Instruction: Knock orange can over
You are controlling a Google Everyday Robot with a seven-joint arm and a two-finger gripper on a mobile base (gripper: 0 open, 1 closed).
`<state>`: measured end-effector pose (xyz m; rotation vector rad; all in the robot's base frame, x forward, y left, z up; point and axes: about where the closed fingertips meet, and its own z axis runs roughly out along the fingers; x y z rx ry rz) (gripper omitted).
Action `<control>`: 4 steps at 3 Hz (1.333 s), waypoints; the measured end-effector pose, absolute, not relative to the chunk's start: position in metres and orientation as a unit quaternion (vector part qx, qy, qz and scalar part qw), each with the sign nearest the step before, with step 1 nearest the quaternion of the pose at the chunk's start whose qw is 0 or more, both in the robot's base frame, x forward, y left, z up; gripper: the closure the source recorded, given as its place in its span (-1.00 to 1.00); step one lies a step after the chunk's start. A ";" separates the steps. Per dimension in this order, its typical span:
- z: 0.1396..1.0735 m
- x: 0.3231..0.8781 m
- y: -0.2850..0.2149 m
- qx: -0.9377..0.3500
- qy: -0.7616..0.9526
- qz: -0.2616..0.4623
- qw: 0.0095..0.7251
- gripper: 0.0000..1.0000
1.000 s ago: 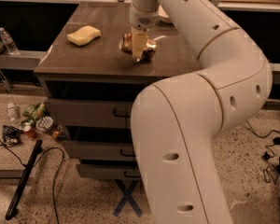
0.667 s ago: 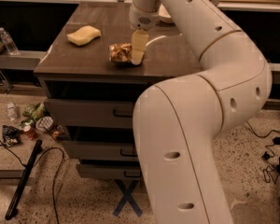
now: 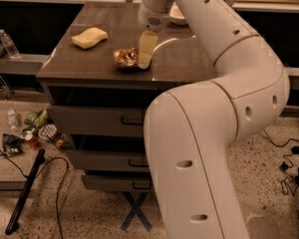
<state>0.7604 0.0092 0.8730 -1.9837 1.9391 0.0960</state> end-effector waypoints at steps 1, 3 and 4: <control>0.874 0.760 0.012 -0.696 0.690 0.050 0.191 -1.00; 0.973 0.775 -0.085 -0.547 0.751 0.067 0.363 -1.00; 0.963 0.777 -0.073 -0.560 0.746 0.069 0.354 -1.00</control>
Offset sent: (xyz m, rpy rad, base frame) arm 0.0153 -0.1105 0.1207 0.4471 -0.1095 -0.3015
